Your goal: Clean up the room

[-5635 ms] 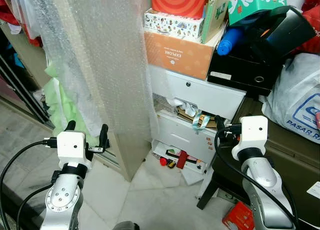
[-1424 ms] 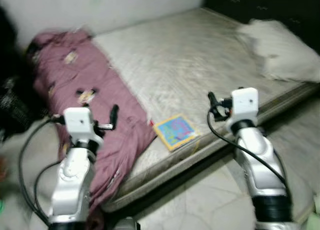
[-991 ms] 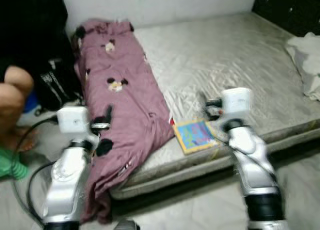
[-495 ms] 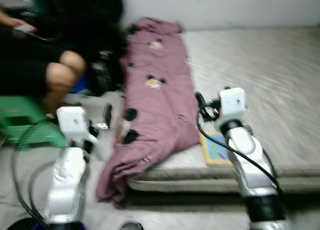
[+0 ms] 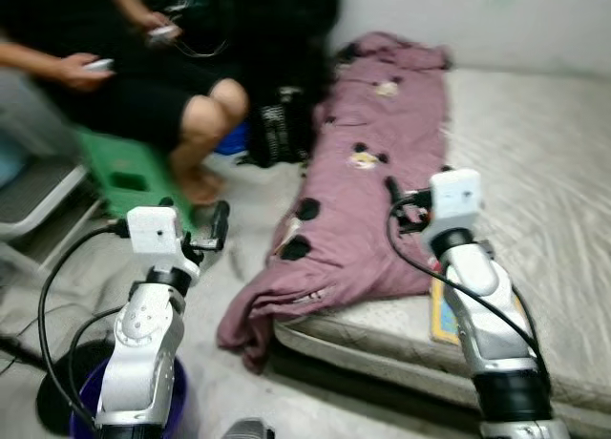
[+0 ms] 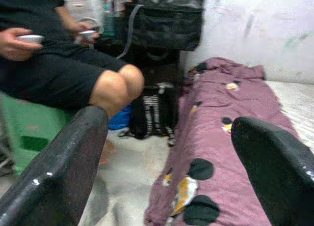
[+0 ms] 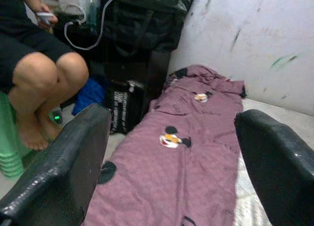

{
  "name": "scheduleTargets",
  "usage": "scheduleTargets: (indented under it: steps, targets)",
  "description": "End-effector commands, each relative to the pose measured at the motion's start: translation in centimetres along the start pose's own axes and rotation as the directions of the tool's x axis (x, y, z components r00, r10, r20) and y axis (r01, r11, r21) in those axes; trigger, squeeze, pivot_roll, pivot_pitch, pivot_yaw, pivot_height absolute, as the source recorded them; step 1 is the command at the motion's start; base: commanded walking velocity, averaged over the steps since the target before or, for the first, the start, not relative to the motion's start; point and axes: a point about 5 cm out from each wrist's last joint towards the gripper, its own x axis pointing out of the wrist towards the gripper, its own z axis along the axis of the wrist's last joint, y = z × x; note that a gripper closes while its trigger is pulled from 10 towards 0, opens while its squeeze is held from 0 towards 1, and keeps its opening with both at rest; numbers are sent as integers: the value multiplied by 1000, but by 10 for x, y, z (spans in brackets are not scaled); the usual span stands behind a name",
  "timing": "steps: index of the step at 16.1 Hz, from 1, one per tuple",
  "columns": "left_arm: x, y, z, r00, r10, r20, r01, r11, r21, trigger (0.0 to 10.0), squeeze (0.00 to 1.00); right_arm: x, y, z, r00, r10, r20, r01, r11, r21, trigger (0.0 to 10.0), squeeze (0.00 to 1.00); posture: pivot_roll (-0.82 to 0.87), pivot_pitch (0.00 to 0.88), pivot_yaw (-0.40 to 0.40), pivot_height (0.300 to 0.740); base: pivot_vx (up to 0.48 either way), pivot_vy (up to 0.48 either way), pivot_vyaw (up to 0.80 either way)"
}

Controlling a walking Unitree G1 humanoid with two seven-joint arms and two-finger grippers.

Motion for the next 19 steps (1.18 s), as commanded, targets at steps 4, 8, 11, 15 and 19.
scheduleTargets:
  steps: [4, 8, 11, 15, 19]
  targets:
    - [0, 5, 2, 1000, 11, 5, -11, 1000, 16, 10000, 0, 2, 7, 2, 1000, 18, 10, -18, 1000, 21, 10000, 0, 5, 0, 25, 740, 0, 0, 0]
    - [0, 3, 5, 1000, -15, 26, 15, 1000, 10, 10000, 0, 3, 7, 2, 1000, 15, 16, -16, 999, 36, 10000, 0, 6, 0, 26, 740, 61, 0, 0]
    - [2, 2, 6, 999, -23, 29, 23, 1000, 7, 10000, 0, 4, 7, 1, 1000, 2, 5, -2, 998, 57, 10000, 0, 6, 0, 28, 740, 300, 0, -510]
    - [2, 2, 6, 999, -25, 28, 25, 1000, 7, 10000, 0, 5, 7, 1, 1000, -1, 11, 0, 999, 54, 10000, 0, 6, 0, 29, 740, 306, 0, -334]
    - [4, 5, 6, 999, -5, 32, 4, 1000, 24, 10000, 0, 7, 8, 1, 1000, -1, 13, 0, 999, 51, 10000, 0, 13, 0, 31, 740, 63, 0, 0]
